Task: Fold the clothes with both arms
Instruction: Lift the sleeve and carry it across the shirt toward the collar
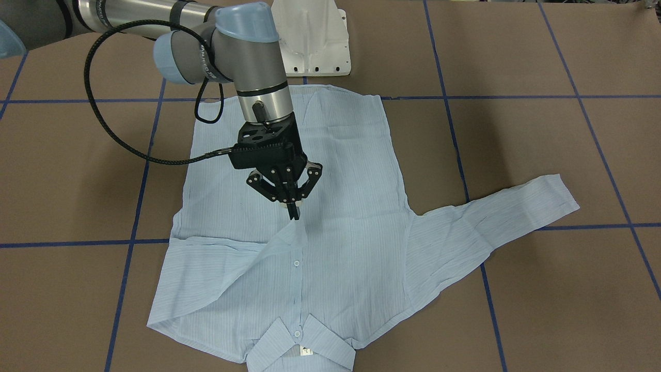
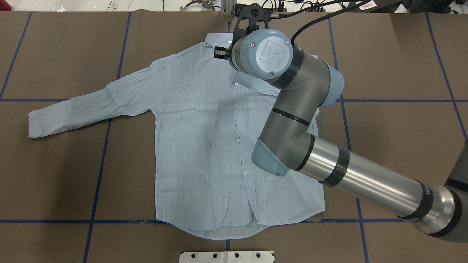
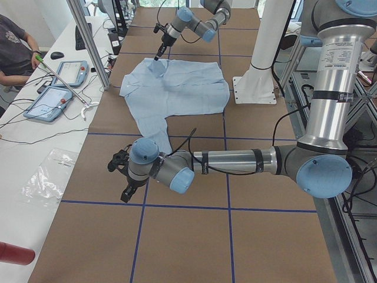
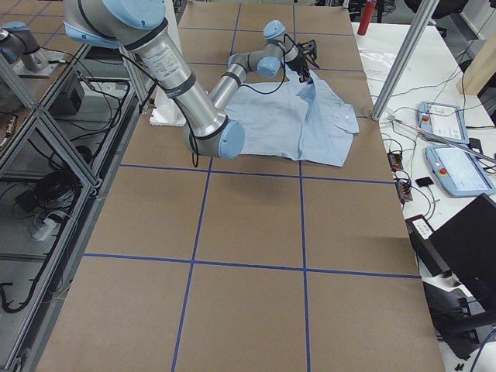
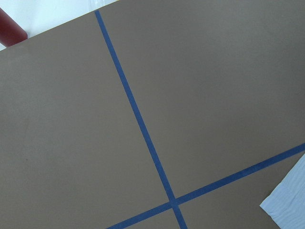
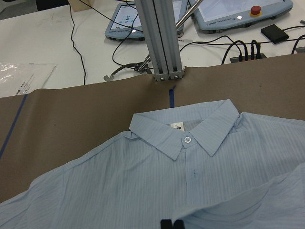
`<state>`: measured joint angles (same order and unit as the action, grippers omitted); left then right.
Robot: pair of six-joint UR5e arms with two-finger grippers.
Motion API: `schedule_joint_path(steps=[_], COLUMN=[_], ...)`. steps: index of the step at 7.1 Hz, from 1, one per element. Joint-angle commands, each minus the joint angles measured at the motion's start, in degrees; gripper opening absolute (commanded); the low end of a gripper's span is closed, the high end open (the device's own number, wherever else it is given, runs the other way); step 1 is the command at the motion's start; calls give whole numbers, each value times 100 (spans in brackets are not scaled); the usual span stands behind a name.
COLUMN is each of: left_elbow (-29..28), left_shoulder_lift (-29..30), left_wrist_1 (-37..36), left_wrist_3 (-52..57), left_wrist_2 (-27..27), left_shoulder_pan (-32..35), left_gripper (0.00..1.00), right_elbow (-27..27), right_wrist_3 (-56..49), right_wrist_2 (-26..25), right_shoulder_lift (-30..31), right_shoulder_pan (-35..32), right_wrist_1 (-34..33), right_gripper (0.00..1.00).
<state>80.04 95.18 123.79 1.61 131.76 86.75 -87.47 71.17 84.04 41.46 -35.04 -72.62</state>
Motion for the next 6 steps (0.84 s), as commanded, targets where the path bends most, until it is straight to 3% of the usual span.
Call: schedule_joint_path(steps=[1, 3, 5, 6], left_elbow=[-41, -41, -32, -41], left_shoulder_lift=[1, 1, 1, 1], left_wrist_1=[67, 67, 75, 75], left_wrist_3=[-3, 6, 6, -3], left_wrist_2=[-1, -1, -1, -1], left_shoulder_pan=[0, 0, 0, 0], left_gripper=[100, 100, 100, 100], right_elbow=[1085, 2150, 2749, 2796], right_wrist_3=[2, -24, -85, -94], right_wrist_2=[50, 147, 182, 252], right_shoulder_lift=[-452, -1111, -1455, -1474], right_shoulder_pan=[94, 103, 103, 103], right_wrist_1=[807, 837, 854, 1072], right_gripper=[0, 0, 0, 0])
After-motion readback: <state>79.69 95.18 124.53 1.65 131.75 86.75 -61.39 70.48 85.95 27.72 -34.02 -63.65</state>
